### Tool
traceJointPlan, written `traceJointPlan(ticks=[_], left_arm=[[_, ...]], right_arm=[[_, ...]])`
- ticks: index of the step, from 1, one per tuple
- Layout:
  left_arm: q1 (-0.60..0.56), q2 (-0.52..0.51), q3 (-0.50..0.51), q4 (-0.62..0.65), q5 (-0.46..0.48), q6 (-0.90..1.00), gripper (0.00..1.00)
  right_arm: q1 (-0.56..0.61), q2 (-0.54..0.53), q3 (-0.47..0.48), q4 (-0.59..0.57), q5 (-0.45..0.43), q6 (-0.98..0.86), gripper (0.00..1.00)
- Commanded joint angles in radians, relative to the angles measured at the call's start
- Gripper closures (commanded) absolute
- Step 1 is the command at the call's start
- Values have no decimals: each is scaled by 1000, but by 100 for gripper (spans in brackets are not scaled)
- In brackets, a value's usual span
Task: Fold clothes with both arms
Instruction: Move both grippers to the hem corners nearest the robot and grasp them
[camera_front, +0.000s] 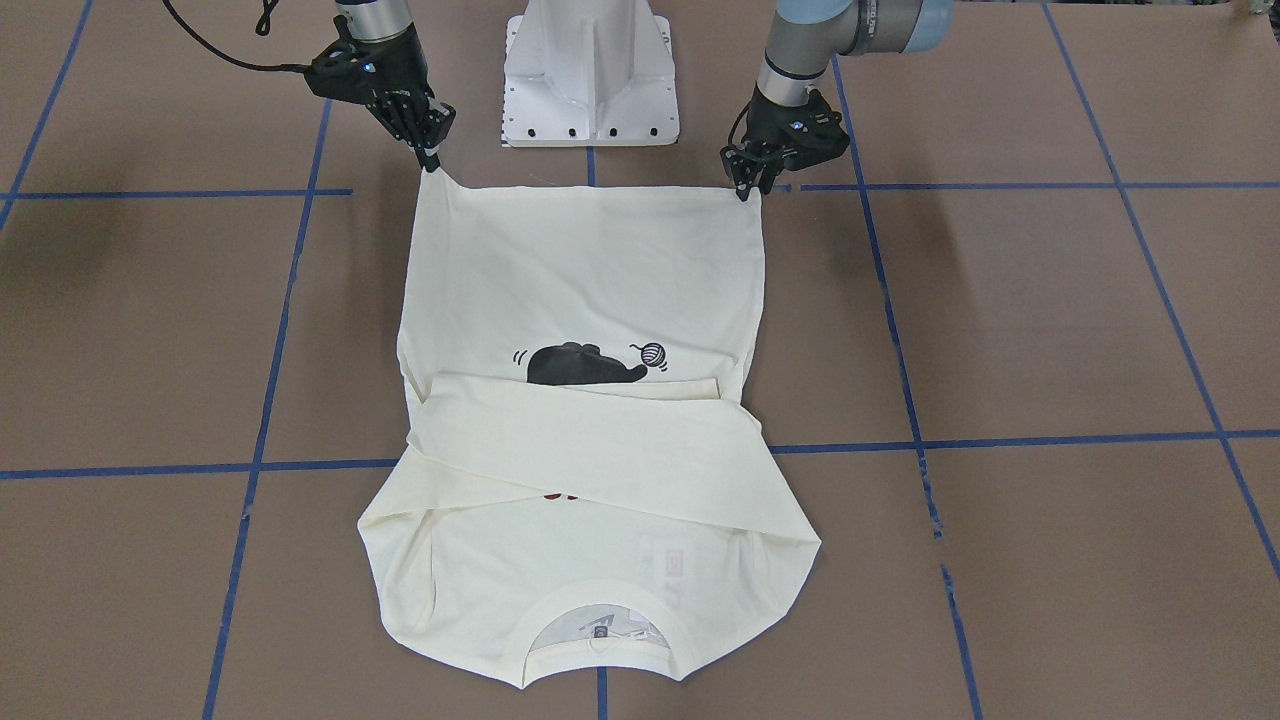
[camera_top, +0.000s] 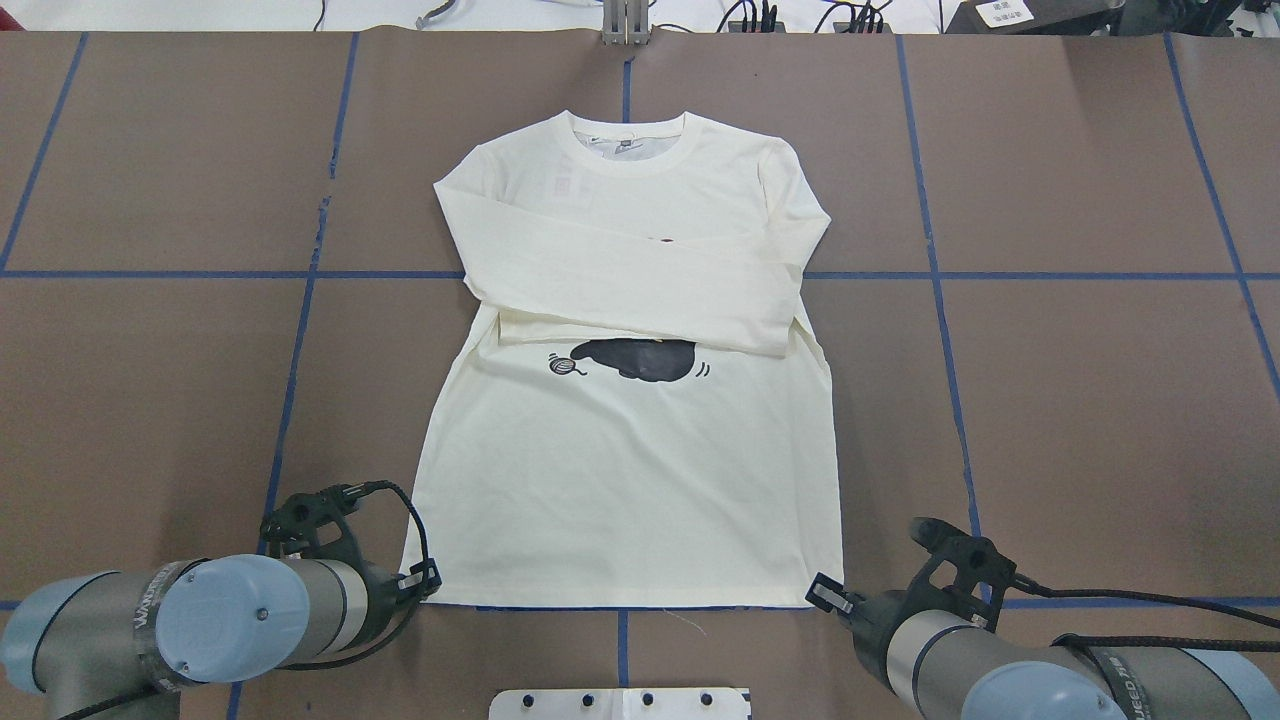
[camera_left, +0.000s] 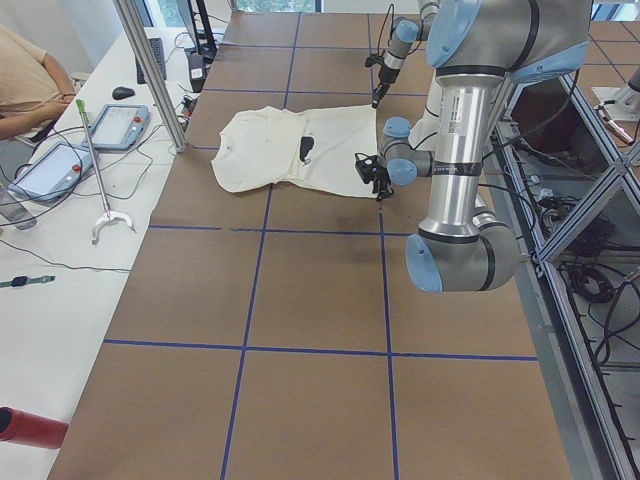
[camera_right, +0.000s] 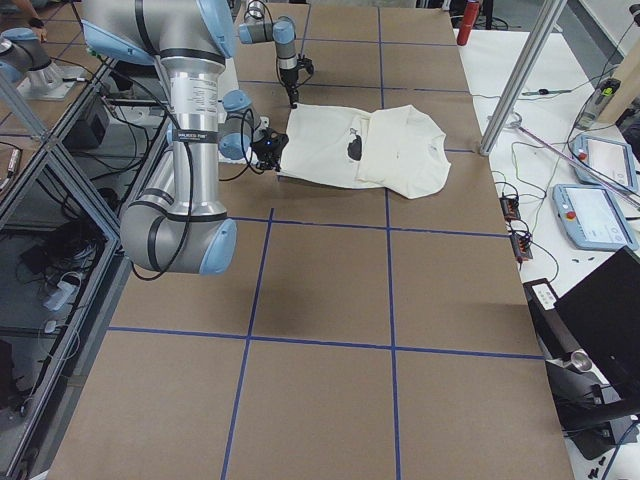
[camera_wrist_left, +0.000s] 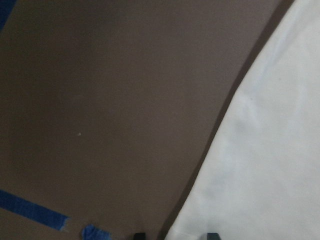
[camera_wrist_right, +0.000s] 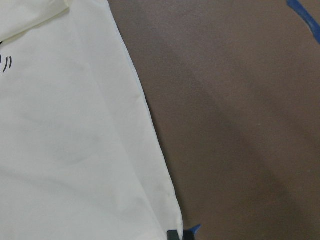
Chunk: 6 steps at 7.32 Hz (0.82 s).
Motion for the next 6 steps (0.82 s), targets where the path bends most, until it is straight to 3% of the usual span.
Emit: traceJointPlan(ticks=[1,3,4,6], left_arm=[[1,-11,-5,0,-15,2,100],[-1,-18,-38,0,-15,2,100],[-7,8,-137,1,-15,0,100],[36,60,-282,1,-19,-56,100]], right_arm=[[1,1,2,1,-1,0,100],[3,2,8,1,0,0,100],[3,-10,50,1,3,2,100],[-52,-176,245,7,48,66,100]])
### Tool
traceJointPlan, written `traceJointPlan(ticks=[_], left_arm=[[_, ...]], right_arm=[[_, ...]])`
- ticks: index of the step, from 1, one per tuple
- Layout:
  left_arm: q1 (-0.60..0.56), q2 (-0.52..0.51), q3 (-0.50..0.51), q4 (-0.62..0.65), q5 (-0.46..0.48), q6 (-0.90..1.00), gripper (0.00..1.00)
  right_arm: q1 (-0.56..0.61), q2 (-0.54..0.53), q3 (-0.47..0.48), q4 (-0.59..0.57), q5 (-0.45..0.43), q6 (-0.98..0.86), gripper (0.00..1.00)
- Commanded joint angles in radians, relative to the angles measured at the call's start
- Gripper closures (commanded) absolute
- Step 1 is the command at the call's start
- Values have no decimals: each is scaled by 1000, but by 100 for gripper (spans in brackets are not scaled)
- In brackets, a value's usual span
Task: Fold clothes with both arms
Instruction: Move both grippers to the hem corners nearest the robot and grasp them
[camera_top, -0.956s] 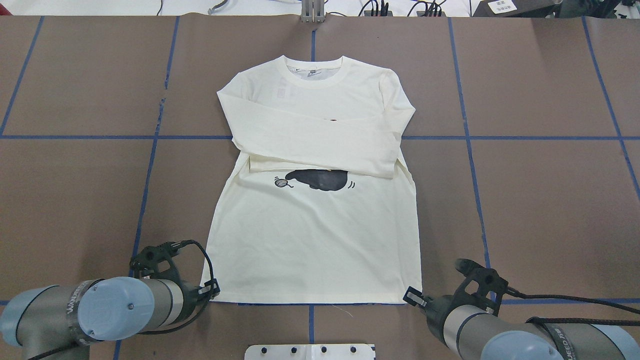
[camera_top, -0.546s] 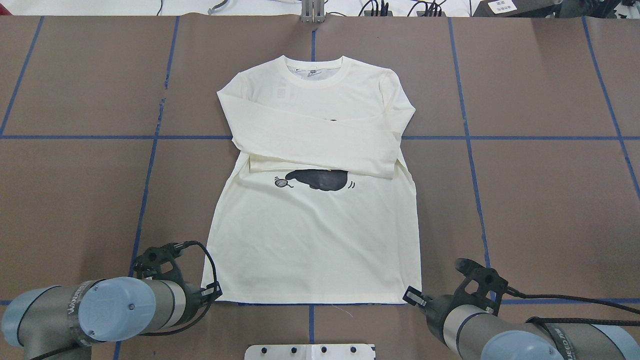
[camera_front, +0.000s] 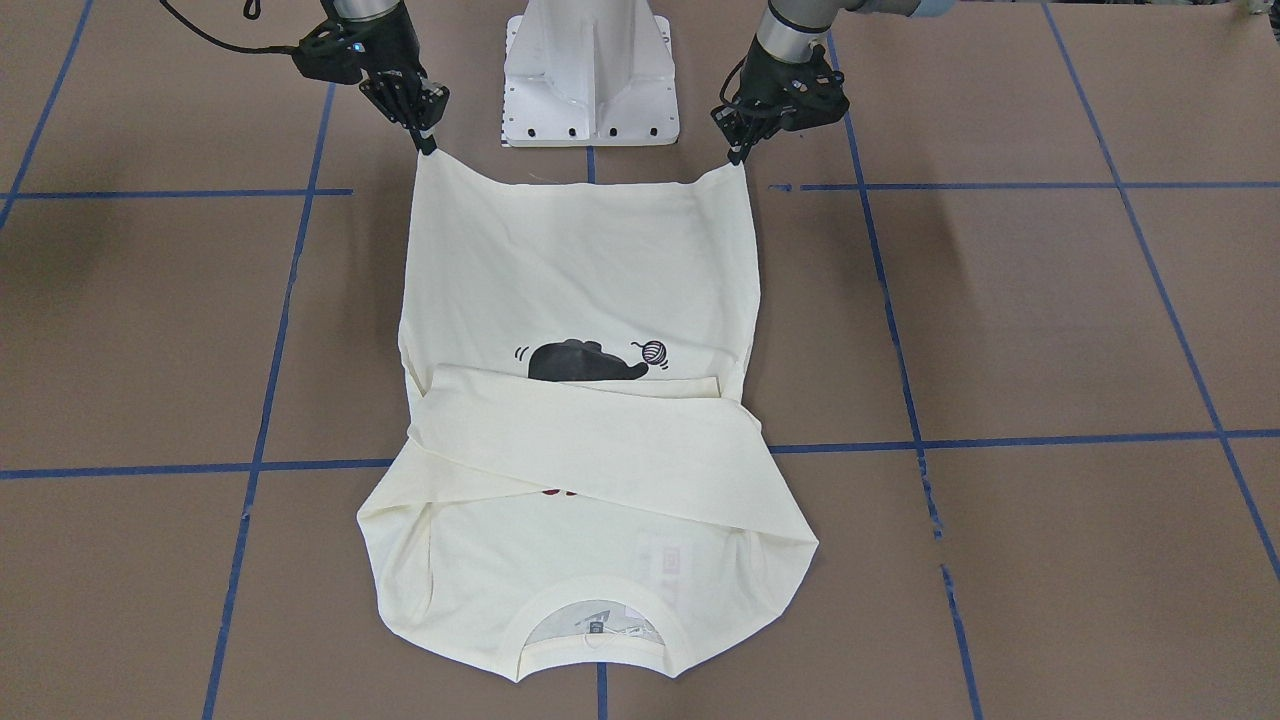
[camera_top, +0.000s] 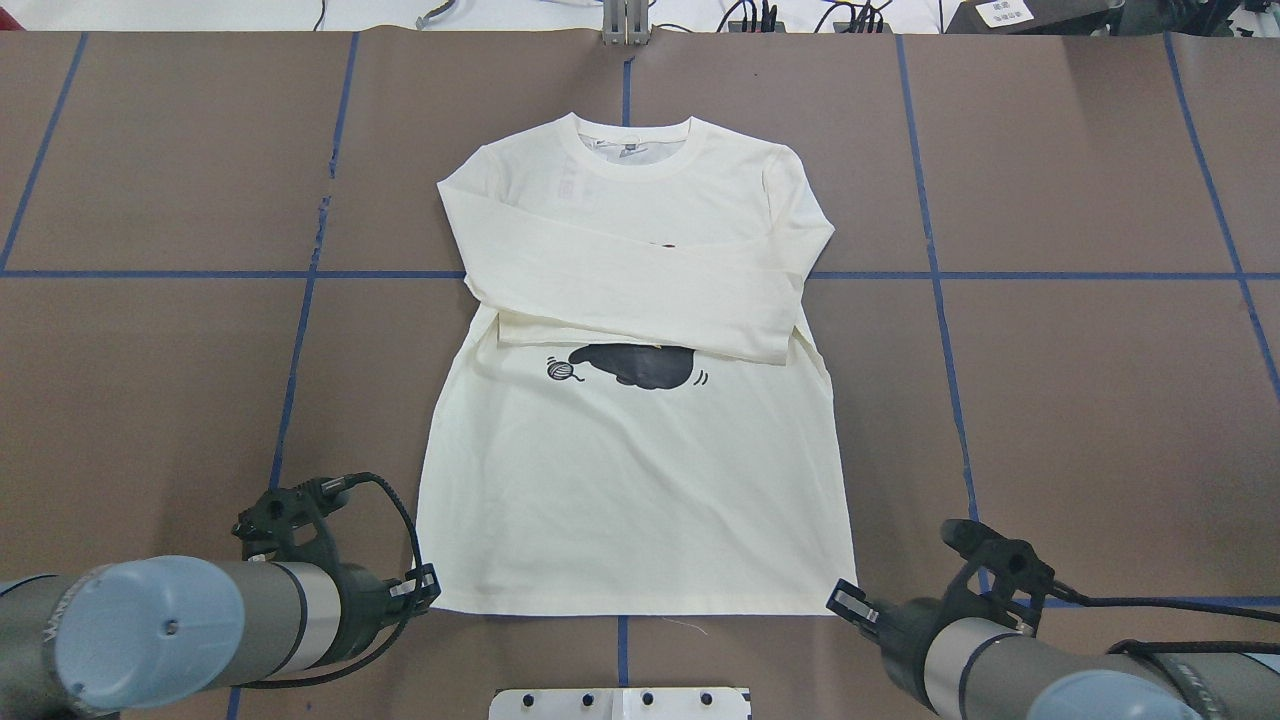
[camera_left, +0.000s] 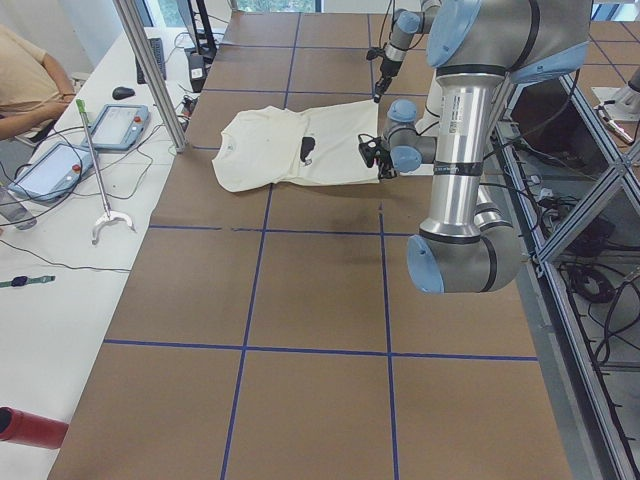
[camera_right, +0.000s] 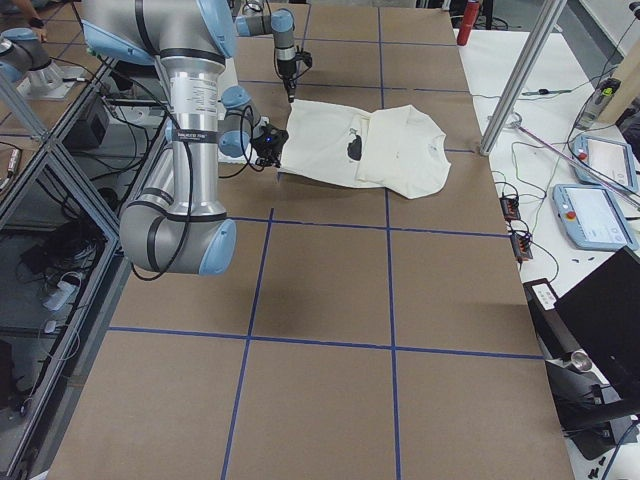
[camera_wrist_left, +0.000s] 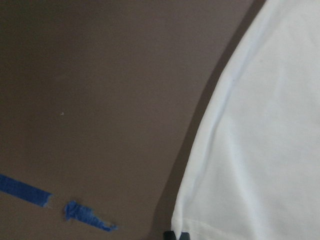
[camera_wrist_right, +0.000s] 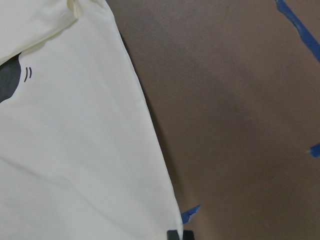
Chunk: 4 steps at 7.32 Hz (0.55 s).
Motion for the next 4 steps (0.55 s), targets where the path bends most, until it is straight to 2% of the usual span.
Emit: traceJointPlan(ticks=[1,2,3,4], left_arm=[[37,16,-154,14,-4,-47,100],[25,-2,-154,29,-2,-38,100],[-89,-42,-83,23,-1,74,100],[-196,-156,35,23,-4,182,100]], right_arm=[[-9,-91,167,4,20,34,100],[90,-29,166,3,36,20,100],[163,37,95,1,77,-62,100],[279,194,-31,-2,122,-196,100]])
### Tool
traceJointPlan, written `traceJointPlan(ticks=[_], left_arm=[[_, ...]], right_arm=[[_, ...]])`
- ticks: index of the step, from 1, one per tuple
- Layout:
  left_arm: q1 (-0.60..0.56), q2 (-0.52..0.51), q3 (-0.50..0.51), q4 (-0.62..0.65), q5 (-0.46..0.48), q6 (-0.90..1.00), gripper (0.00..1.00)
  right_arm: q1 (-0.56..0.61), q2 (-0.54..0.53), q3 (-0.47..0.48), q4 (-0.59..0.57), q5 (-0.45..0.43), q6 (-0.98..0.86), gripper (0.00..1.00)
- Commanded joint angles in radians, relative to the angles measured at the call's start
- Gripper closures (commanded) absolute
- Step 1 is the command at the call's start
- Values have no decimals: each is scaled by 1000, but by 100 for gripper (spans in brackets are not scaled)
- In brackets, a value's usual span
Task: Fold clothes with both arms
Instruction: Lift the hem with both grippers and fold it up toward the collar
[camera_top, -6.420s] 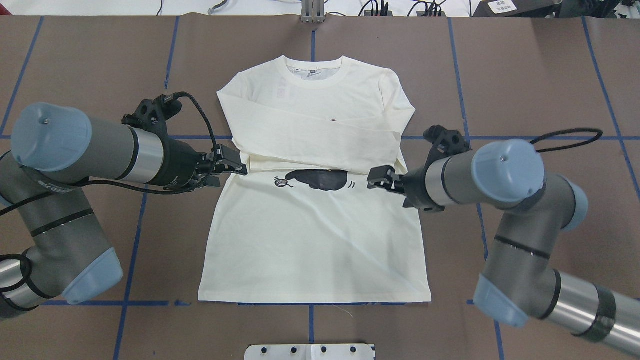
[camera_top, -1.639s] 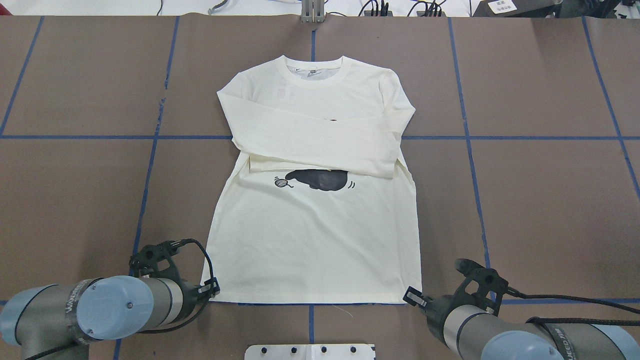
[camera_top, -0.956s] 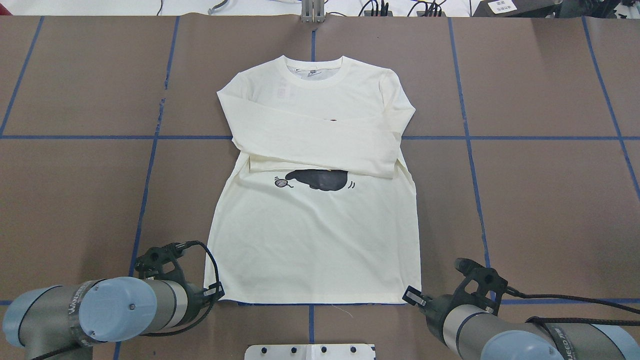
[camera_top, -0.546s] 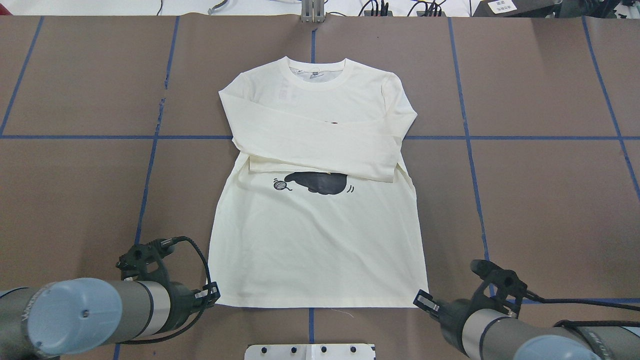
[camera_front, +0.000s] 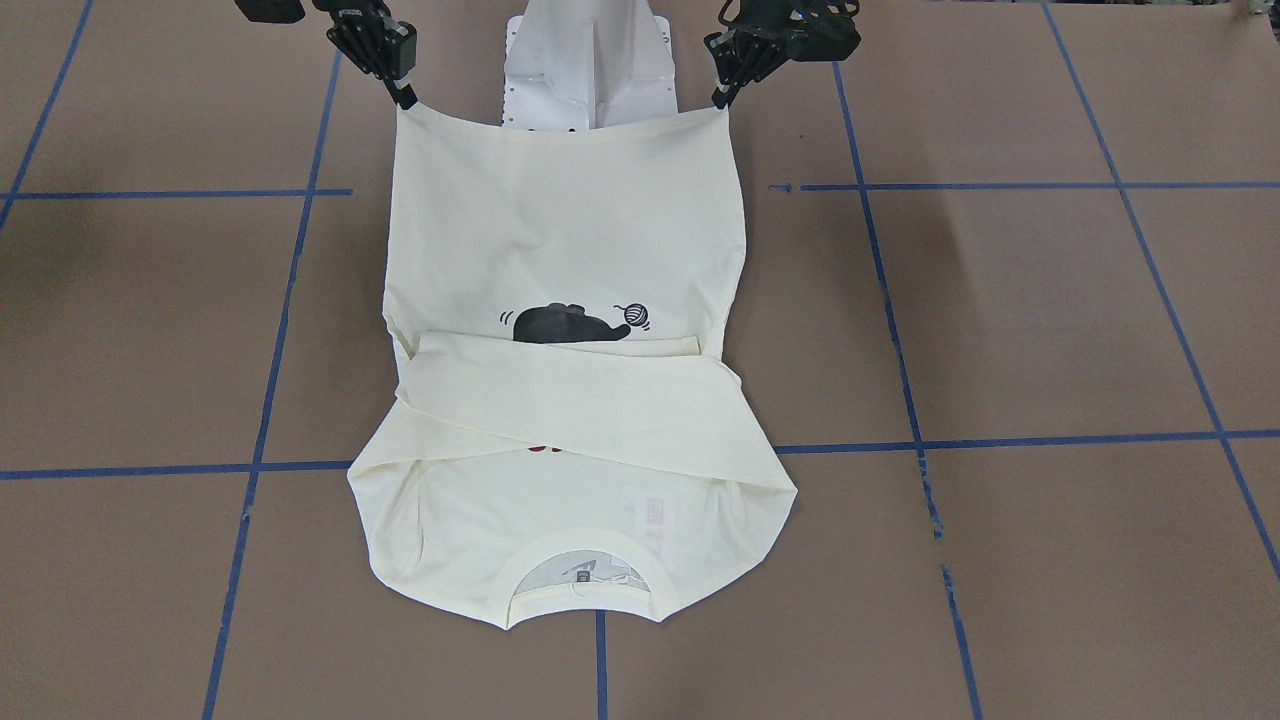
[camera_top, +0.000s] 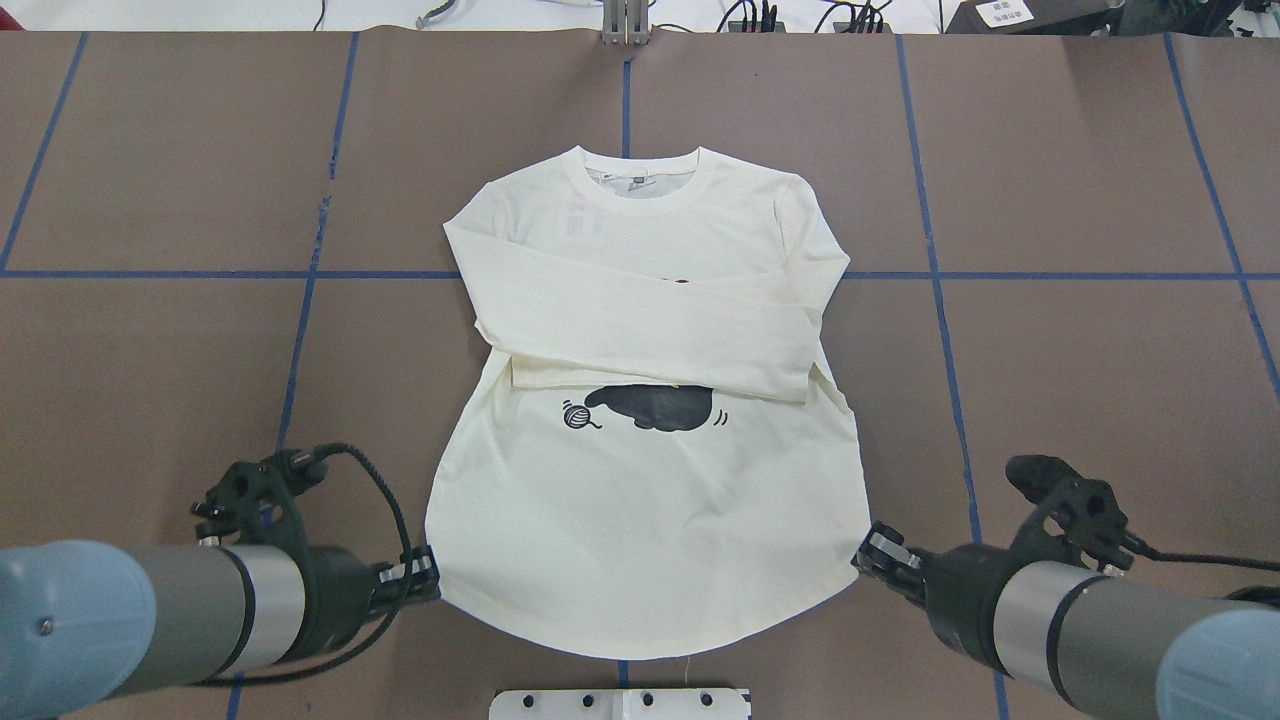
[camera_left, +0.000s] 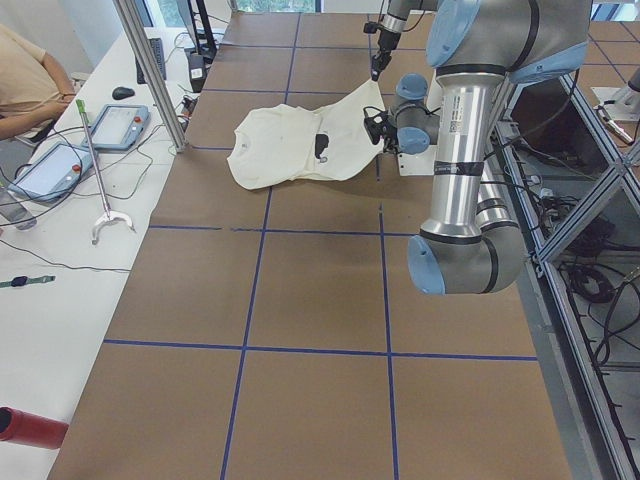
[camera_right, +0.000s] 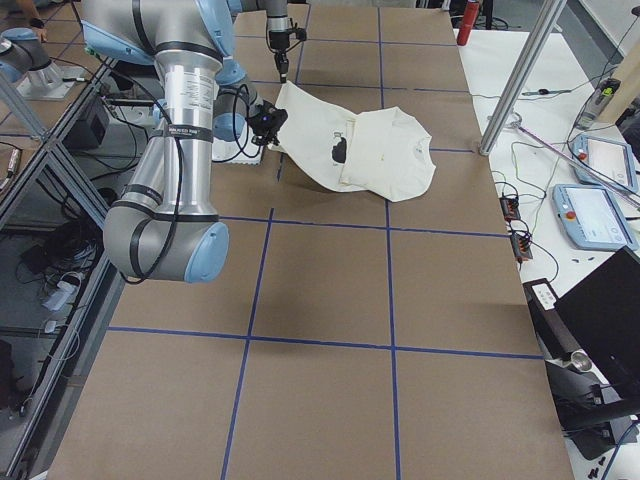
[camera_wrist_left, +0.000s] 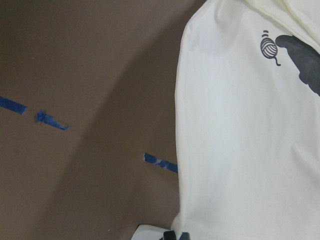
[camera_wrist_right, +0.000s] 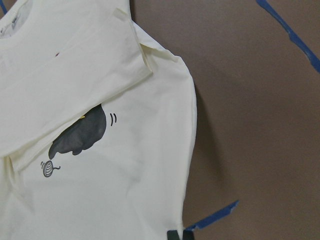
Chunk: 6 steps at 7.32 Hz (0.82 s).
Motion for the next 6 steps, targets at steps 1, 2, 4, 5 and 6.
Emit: traceJointPlan(ticks=[1,2,4,5,6], left_arm=[[-174,-179,242,-9,0,132,100],[-228,-243,326,-10,0,158,100],[-343,-270,436,-68,-2,251,100],[-372,-276,488,-104,-2,275,100],[-389,-293,516,-105,0,292,100]], right_arm=[[282,222,-248,5,206,-209,100],[407,301,-371,8,318,-339,100],[543,380,-557,8,379,-484,100],[578,417,-642,9,391,-516,100],[604,464,-703,9,396,-539,100]])
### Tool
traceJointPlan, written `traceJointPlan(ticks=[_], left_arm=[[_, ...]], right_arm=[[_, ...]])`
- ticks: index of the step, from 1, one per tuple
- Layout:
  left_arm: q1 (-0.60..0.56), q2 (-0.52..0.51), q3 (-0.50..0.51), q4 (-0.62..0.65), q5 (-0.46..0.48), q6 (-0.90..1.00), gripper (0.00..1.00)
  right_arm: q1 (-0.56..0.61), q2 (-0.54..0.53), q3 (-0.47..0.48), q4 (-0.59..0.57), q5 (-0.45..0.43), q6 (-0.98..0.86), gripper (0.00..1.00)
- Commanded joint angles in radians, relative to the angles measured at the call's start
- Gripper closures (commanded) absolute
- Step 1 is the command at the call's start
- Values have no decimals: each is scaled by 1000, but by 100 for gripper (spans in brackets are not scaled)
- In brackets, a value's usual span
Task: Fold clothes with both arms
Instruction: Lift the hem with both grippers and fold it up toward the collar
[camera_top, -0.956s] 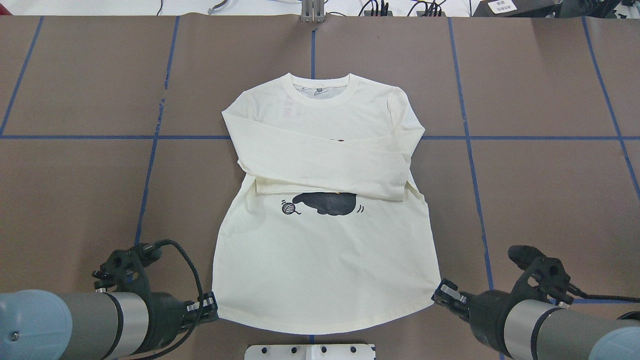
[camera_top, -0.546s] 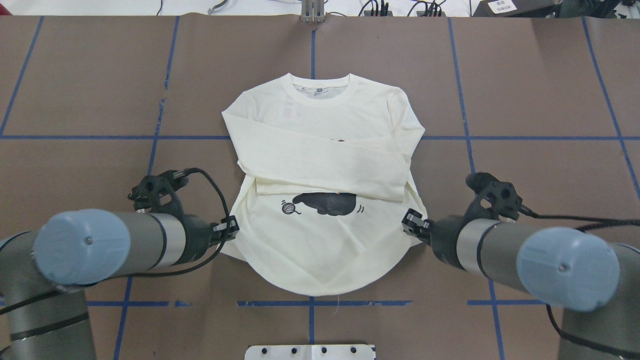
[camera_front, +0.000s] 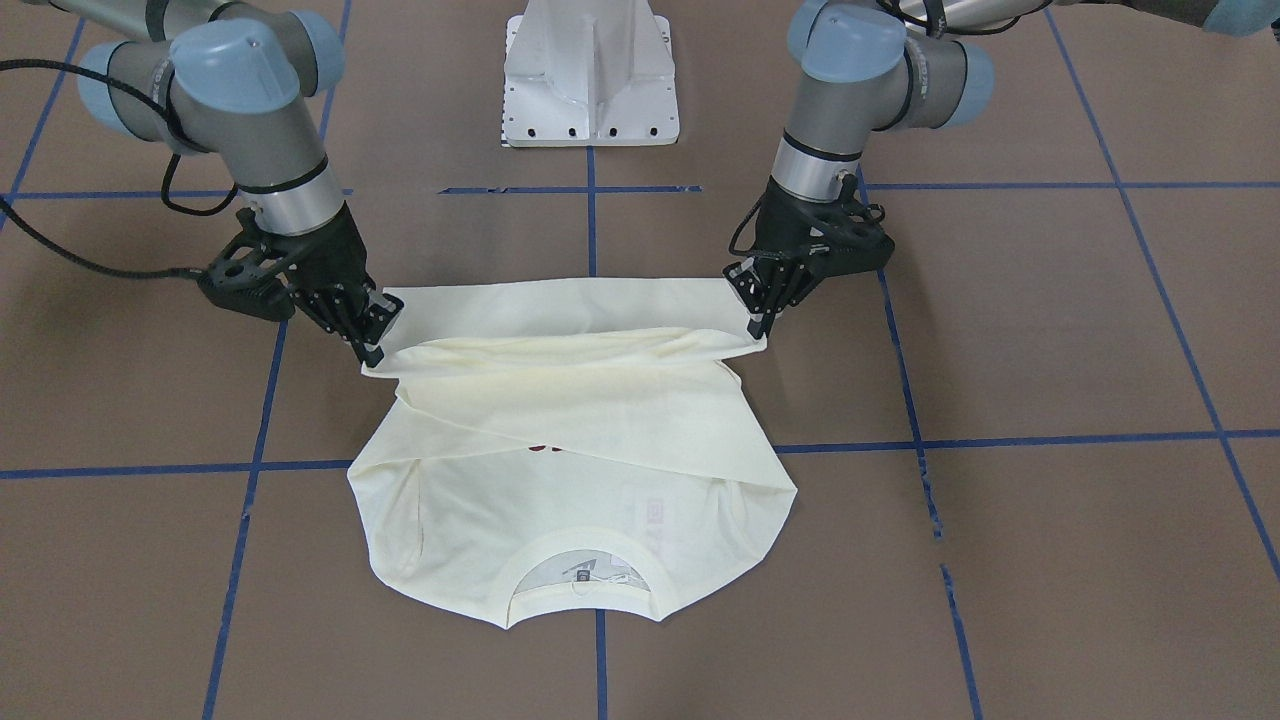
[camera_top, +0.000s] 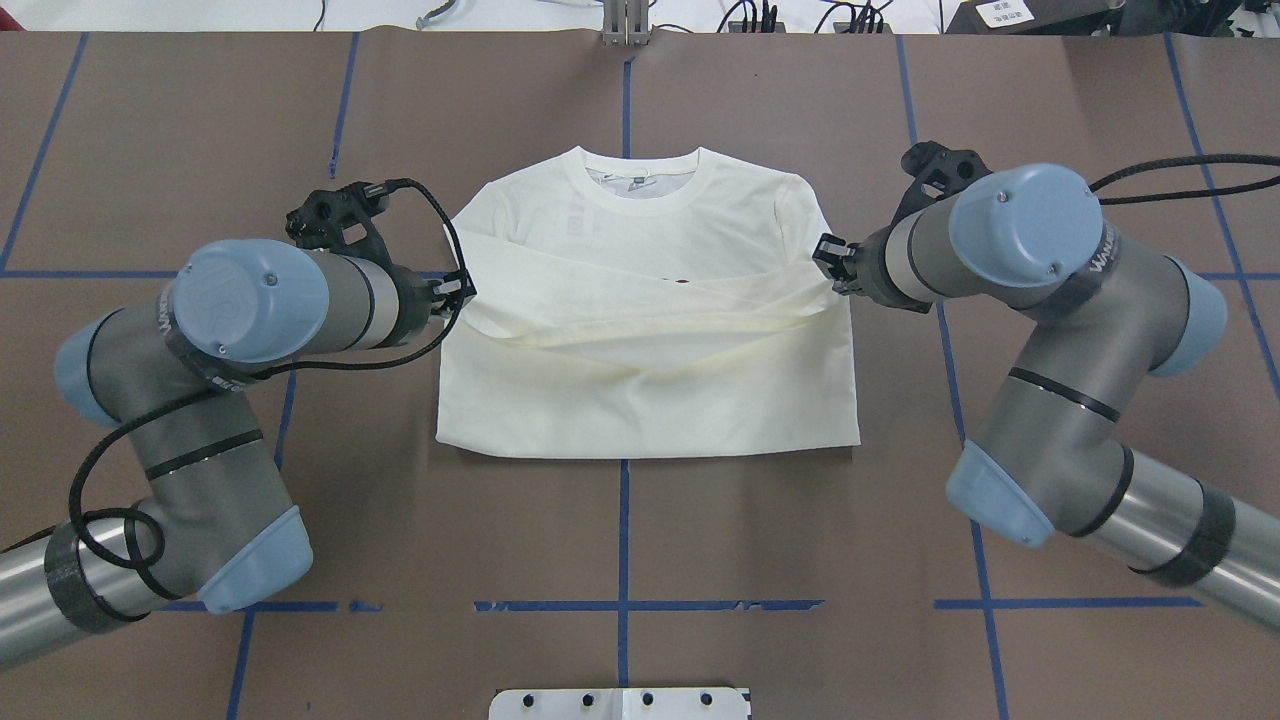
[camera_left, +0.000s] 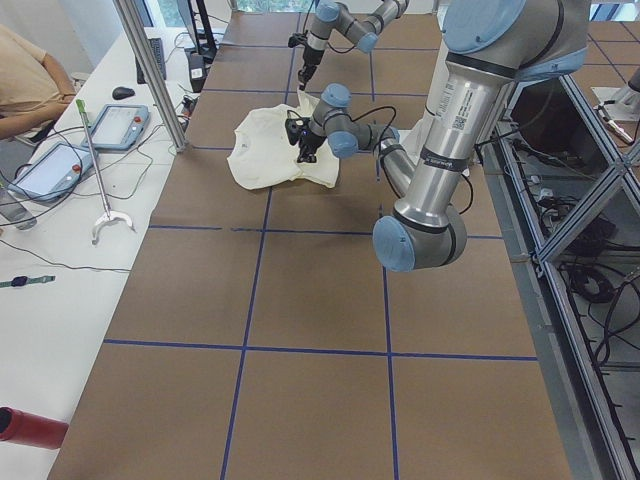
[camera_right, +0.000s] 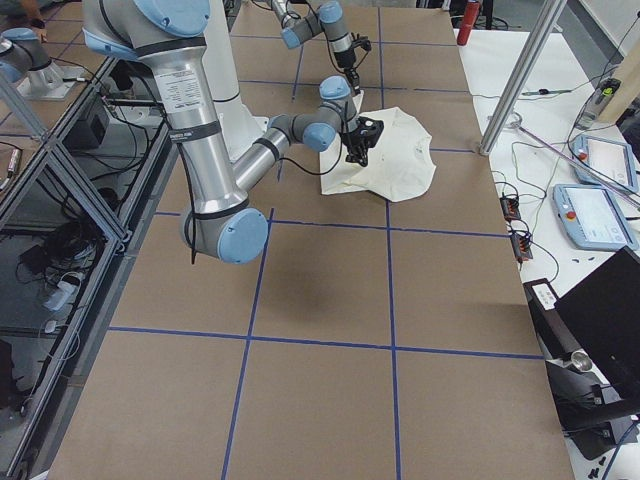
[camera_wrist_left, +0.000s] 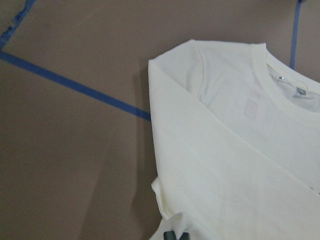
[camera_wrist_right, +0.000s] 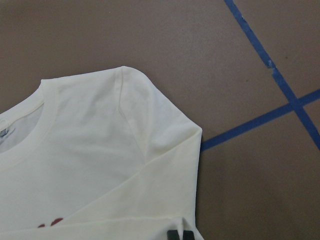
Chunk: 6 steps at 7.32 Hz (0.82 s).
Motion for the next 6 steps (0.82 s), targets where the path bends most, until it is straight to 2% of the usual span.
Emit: traceJointPlan(ticks=[1,2,4,6], left_arm=[[-67,-57,98,-20,1,51,100],[-84,-94,169,-23,3,74,100],[-109,-111,238,-76,3,108,100],[-107,-180,399,-190,3,106,100]], right_arm=[[69,67,-141,1,43,-85,100],[77,113,-189,-1,46,-108,100],[88,205,-311,2,51,-112,100],[102,216,-344,2,53,-151,100]])
